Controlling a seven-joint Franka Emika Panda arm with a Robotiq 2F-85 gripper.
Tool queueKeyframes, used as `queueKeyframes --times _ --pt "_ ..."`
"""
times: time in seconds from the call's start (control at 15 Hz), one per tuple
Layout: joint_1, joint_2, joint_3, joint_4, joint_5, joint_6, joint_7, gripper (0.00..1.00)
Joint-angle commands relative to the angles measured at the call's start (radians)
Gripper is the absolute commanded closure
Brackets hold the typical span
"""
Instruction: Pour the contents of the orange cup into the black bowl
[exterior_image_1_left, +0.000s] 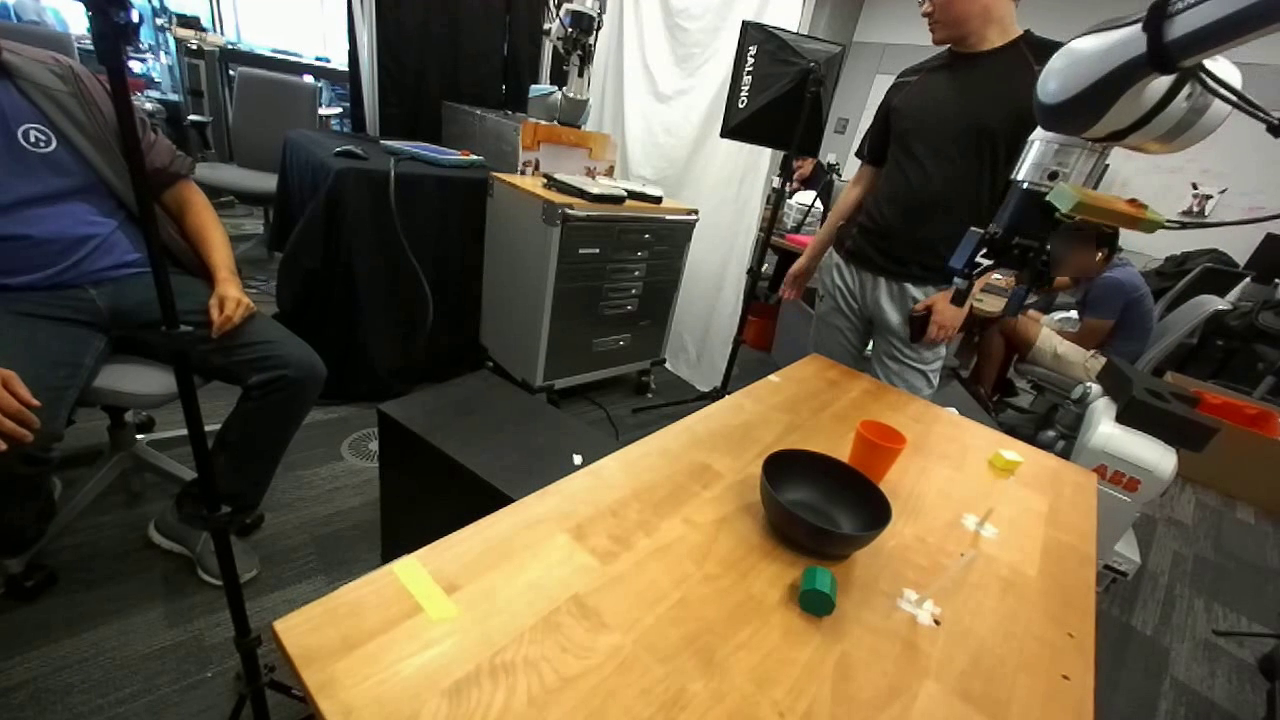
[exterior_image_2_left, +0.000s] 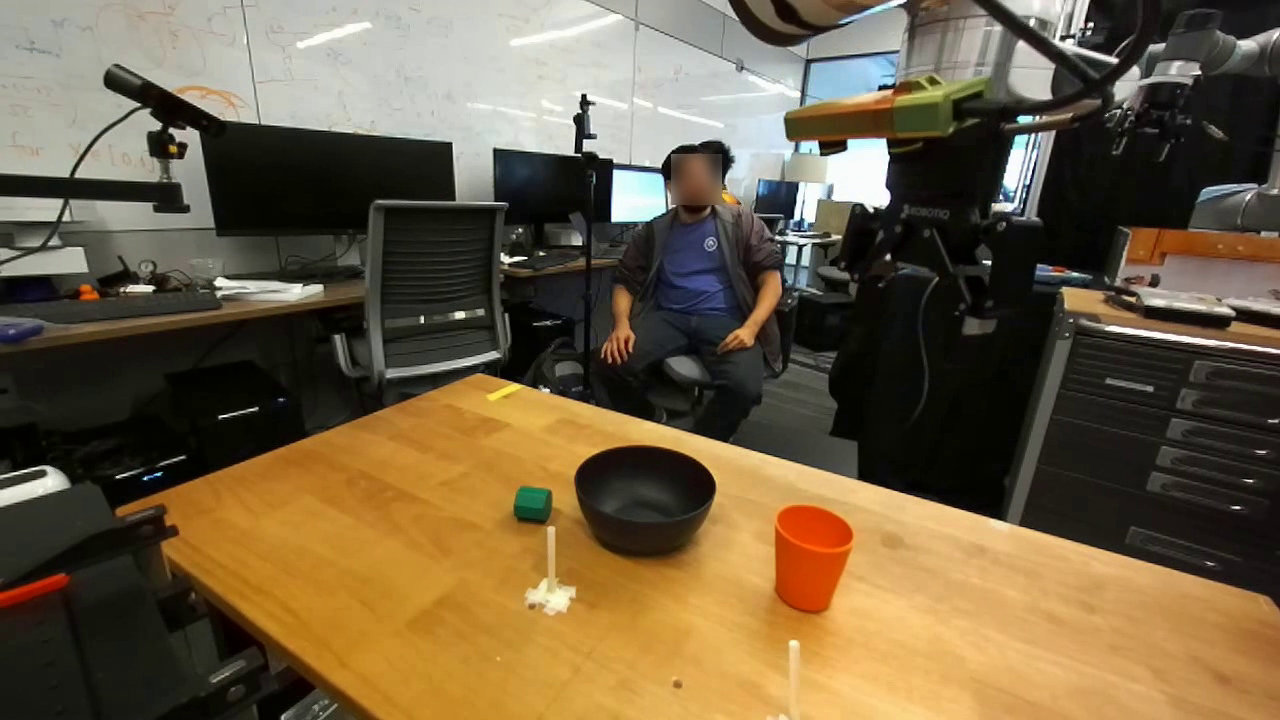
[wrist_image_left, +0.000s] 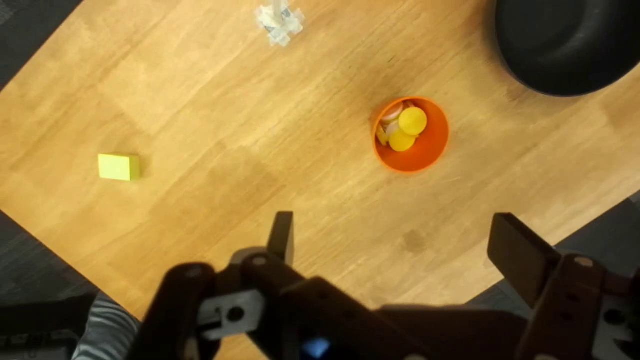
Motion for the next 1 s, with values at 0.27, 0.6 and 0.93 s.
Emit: queueKeyframes --times 0.27,0.6,0.93 --pt "-0.033 0.149 0.034 0.112 -0.043 -0.008 0.001 0.00" --pt "-0.035 0.219 0.037 0.132 -0.056 -0.001 -0.008 0.00" --pt "-0.030 0.277 0.040 0.143 -0.088 0.015 -0.014 0.00"
